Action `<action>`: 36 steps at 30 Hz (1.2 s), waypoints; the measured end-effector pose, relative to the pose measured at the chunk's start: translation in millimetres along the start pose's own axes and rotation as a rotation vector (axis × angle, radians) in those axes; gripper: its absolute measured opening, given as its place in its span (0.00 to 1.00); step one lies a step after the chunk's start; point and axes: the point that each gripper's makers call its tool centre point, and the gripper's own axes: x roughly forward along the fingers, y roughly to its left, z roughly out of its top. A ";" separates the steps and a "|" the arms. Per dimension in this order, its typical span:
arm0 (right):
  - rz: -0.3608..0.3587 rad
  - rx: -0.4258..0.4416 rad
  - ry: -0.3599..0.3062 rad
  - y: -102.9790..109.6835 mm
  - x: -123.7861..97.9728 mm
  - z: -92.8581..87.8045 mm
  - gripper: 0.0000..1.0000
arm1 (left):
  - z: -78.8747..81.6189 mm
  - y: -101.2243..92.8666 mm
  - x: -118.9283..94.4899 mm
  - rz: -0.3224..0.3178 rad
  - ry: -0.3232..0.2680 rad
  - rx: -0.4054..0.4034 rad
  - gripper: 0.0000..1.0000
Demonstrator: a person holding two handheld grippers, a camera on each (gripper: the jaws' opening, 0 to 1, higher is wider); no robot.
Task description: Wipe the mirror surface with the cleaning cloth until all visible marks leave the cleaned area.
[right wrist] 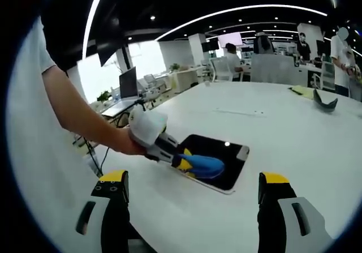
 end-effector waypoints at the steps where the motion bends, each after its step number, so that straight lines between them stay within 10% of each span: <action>1: 0.001 0.001 0.000 0.2 0.0 -0.3 0.95 | 0.5 -0.4 0.8 -0.001 0.000 0.001 0.06; 36: -0.018 0.034 -0.013 -15.4 -7.2 -3.1 0.95 | 34.7 -36.0 30.2 -0.083 -0.032 0.043 0.07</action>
